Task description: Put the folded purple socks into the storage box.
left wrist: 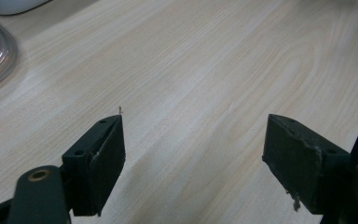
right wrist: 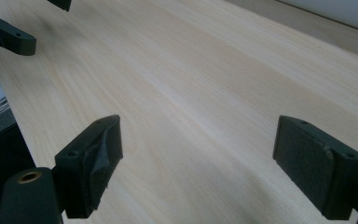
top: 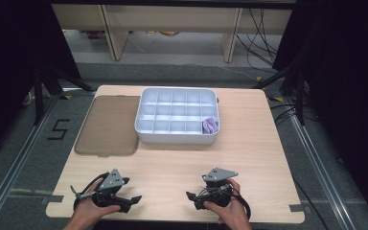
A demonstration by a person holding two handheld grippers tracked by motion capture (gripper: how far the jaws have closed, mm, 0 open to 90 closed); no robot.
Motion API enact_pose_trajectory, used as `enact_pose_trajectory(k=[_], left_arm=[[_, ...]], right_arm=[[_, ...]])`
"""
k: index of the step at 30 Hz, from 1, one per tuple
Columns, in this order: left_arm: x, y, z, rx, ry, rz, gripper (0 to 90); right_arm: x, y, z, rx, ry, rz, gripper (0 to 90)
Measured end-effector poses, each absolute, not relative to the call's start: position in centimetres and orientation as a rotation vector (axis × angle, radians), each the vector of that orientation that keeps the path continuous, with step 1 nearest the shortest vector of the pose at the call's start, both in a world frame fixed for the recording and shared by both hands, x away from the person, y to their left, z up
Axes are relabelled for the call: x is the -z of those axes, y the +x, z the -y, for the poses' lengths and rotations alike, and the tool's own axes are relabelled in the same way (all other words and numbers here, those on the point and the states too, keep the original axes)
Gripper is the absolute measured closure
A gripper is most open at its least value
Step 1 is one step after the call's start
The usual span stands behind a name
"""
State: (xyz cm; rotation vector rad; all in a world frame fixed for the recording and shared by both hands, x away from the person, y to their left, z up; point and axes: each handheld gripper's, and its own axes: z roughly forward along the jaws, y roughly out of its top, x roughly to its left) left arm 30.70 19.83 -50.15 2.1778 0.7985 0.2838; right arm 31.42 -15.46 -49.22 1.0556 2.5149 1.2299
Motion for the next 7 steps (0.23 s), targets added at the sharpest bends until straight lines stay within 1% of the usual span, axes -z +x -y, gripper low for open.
enact_pose_trajectory(k=[2,7], left_arm=[[50.19,30.65,-19.72,-0.281,2.159,-0.806,19.9],[50.13,30.74,-19.86,-0.29,2.177,-0.791,19.8]], right_arm=[[49.29,31.33,15.41,-1.221,1.074,-2.503,16.4],[49.33,31.32,15.57,-1.21,1.074,-2.491,16.4]])
